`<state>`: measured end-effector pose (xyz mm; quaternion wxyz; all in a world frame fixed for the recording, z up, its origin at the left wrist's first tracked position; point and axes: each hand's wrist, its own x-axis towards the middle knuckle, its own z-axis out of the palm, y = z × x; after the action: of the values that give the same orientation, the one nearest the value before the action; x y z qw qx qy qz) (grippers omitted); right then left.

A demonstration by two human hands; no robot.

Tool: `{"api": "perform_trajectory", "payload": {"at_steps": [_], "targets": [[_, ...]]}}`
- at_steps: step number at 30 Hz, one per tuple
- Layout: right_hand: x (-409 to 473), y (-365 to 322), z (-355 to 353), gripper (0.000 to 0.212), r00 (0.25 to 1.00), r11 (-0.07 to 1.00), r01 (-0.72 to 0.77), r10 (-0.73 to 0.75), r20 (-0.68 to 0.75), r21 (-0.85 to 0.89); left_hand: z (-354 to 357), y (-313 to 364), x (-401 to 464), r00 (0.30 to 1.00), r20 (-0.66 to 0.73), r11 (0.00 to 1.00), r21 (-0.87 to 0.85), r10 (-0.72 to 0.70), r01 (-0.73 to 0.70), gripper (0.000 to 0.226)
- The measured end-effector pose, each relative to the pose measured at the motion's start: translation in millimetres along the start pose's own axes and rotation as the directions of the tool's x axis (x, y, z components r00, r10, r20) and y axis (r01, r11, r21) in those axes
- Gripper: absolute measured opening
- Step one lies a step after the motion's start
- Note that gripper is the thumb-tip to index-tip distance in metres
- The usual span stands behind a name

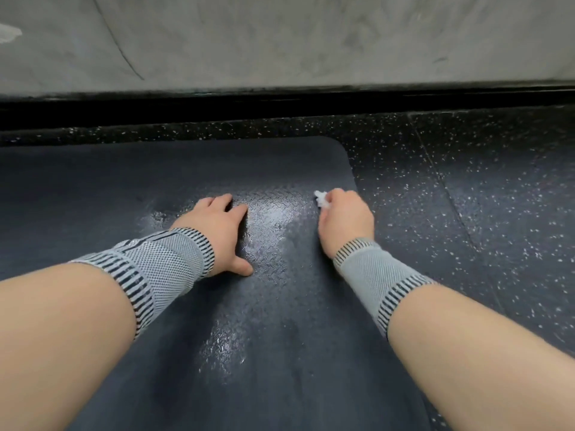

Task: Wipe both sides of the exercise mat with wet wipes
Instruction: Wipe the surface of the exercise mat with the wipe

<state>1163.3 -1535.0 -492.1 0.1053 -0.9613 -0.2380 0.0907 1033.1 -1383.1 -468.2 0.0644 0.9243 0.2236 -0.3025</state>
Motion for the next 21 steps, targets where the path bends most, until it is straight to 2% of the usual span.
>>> {"api": "perform_trajectory", "payload": {"at_steps": [2,3,4,6,8,9,10,12,14,15,16,18,20,21], "targets": [[-23,-15,8,0.02,0.96,0.963,0.268,-0.268,0.081,0.01,2,-1,1,1.0,0.012,1.0,-0.009,0.002,-0.002,0.122],[-24,-15,8,0.02,0.933,0.938,0.346,-0.344,0.106,0.0,2,-1,0,1.0,0.014,1.0,-0.01,0.002,-0.002,0.123],[-15,-10,4,0.02,0.935,0.938,0.344,-0.339,0.107,-0.033,3,0,0,1.0,0.017,1.0,-0.01,0.001,-0.001,0.123],[18,9,-5,0.021,0.989,0.983,0.149,-0.147,0.024,-0.105,2,0,1,1.0,0.02,1.0,-0.013,0.0,0.001,0.123],[40,23,-14,0.023,0.991,0.992,-0.111,0.106,-0.077,-0.065,2,0,2,1.0,0.02,1.0,-0.012,-0.001,0.001,0.122],[40,19,-13,0.022,0.986,0.987,-0.149,0.144,-0.083,-0.061,2,0,2,1.0,0.02,1.0,-0.012,-0.001,0.001,0.122],[34,9,-10,0.021,0.993,0.992,-0.107,0.103,-0.063,-0.072,3,0,2,1.0,0.021,1.0,-0.014,0.0,0.001,0.122],[10,-15,1,0.017,0.991,0.99,0.129,-0.126,0.052,-0.059,3,1,3,1.0,0.03,1.0,-0.016,-0.003,0.004,0.122],[-6,-24,4,0.018,0.925,0.932,0.362,-0.361,0.121,0.012,2,3,3,0.999,0.043,1.0,-0.018,-0.009,0.009,0.122],[5,-22,0,0.019,0.922,0.927,0.374,-0.375,0.098,0.022,2,4,3,0.999,0.05,1.0,-0.019,-0.011,0.012,0.122],[22,-18,-5,0.02,0.945,0.946,0.323,-0.323,0.042,0.007,1,5,4,0.998,0.057,1.0,-0.019,-0.014,0.015,0.122],[67,-3,-14,0.021,0.989,0.995,0.099,-0.1,-0.111,-0.011,0,5,5,0.997,0.075,1.0,-0.013,-0.019,0.02,0.122],[91,4,-19,0.025,0.982,0.991,-0.128,0.134,-0.137,0.049,0,6,5,0.996,0.089,1.0,-0.005,-0.025,0.025,0.122],[91,-2,-16,0.026,0.983,0.989,-0.144,0.146,-0.113,0.028,0,6,6,0.995,0.091,1.0,-0.005,-0.027,0.028,0.122]]}}
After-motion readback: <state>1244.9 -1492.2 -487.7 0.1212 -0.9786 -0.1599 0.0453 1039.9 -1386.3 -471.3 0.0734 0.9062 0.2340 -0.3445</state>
